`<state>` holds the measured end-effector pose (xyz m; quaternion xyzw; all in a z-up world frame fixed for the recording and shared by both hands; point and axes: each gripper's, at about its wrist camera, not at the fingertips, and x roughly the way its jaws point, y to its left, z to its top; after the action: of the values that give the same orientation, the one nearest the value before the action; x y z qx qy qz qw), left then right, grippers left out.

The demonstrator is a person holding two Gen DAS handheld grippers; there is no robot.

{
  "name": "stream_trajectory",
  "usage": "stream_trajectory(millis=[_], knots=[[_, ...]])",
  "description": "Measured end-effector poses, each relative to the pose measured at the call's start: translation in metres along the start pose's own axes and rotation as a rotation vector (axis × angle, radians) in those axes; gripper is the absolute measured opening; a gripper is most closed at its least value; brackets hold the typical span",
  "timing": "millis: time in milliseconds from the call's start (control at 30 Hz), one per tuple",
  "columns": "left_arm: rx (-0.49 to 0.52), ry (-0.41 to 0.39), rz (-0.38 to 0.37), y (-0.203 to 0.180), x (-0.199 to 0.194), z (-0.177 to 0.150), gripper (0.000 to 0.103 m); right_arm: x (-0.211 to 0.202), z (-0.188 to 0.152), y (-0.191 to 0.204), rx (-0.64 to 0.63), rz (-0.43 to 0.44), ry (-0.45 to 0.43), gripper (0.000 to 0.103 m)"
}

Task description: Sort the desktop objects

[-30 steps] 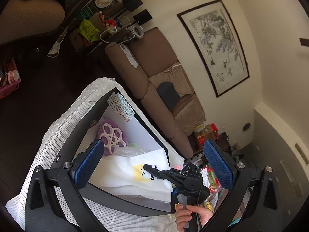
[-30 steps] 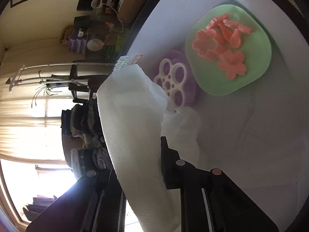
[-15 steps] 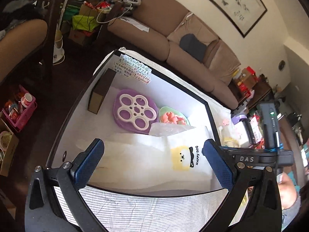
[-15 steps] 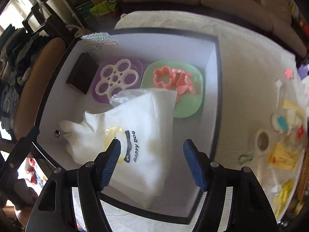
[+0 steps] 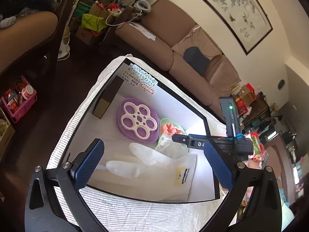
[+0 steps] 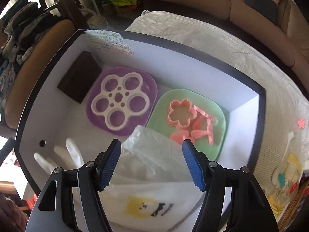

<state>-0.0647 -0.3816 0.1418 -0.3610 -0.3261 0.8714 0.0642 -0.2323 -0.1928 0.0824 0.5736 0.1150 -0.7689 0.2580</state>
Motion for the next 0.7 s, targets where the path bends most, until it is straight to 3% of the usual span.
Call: stream_trajectory(millis=[67, 167, 300, 400, 467, 567, 700], knots=[[0.001, -0.003, -0.003, 0.000, -0.001, 0.001, 0.103, 0.012, 0.007, 0.001, 0.001, 0.088, 0.004, 0.068], [-0.001, -0.014, -0.004, 0.002, -0.002, 0.002, 0.103, 0.035, 0.012, 0.008, -0.010, 0.082, 0.065, 0.068], [-0.014, -0.024, -0.008, 0.004, -0.004, 0.004, 0.103, 0.050, 0.005, 0.008, 0.050, 0.200, 0.171, 0.071], [-0.020, -0.027, -0.013, 0.005, -0.005, 0.004, 0.103, 0.047, -0.004, 0.011, 0.063, 0.230, 0.217, 0.071], [-0.021, -0.026, -0.011, 0.005, -0.005, 0.005, 0.103, 0.040, -0.009, 0.016, 0.040, 0.253, 0.223, 0.071], [-0.020, -0.023, -0.002, 0.003, -0.003, 0.004, 0.103, 0.022, -0.011, 0.021, 0.009, 0.236, 0.159, 0.071], [-0.017, -0.017, 0.001, 0.001, -0.002, 0.002, 0.103, 0.022, -0.017, 0.025, 0.025, 0.270, 0.198, 0.071]])
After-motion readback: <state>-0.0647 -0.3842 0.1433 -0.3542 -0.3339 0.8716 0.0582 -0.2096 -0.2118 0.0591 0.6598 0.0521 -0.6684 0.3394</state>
